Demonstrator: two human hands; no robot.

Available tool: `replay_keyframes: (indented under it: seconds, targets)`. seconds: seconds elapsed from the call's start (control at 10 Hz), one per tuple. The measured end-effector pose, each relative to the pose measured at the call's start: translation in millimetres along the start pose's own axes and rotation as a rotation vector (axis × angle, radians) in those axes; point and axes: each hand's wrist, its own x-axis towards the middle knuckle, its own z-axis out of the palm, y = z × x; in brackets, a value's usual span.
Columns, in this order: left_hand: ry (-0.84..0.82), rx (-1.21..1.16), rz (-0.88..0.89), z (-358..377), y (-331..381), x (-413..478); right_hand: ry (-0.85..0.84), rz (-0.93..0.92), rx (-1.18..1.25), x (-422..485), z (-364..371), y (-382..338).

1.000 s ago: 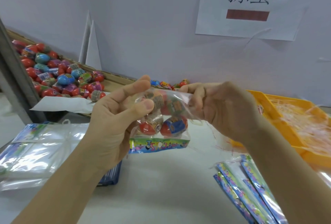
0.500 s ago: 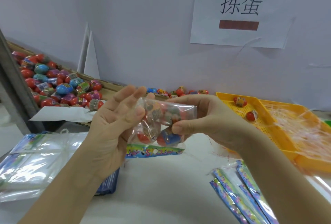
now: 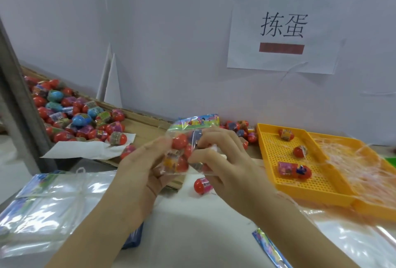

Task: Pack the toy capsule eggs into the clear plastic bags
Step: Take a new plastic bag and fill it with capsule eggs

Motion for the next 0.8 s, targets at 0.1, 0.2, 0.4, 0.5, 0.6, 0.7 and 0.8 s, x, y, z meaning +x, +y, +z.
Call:
replay_keyframes:
  seconds: [0.1, 0.2, 0.4, 0.5, 0.6, 0.7, 0.8]
  targets:
    - [0.011, -0.012, 0.071, -2.3, -3.2, 0.5, -0.055, 0.043, 0.121, -3.9, -1.8, 3.9]
    - [-0.014, -0.039, 0.153, -4.0, -2.5, 2.1, 0.043, 0.422, 0.417, -3.9, -2.3, -2.2]
    - [-0.098, 0.019, 0.206, -4.8, -5.4, 2.4, 0.014, 1.059, 1.246, 11.5, -5.4, -6.2]
    - [-0.051, 0.048, 0.241, -4.6, -7.1, 1.9, 0.055, 1.078, 1.184, 12.2, -5.7, -7.0]
    - [0.002, 0.181, 0.316, -3.4, -7.5, -1.6, 0.031, 1.118, 1.147, 10.4, -3.6, -7.9]
    - [0.039, 0.372, 0.455, 4.5, -13.3, -8.3, -0.002, 1.156, 1.064, 9.8, -8.8, -5.4]
    - [0.029, 0.517, 0.548, 13.3, -15.6, -21.9, 0.065, 1.166, 0.914, 5.5, -33.6, 4.4]
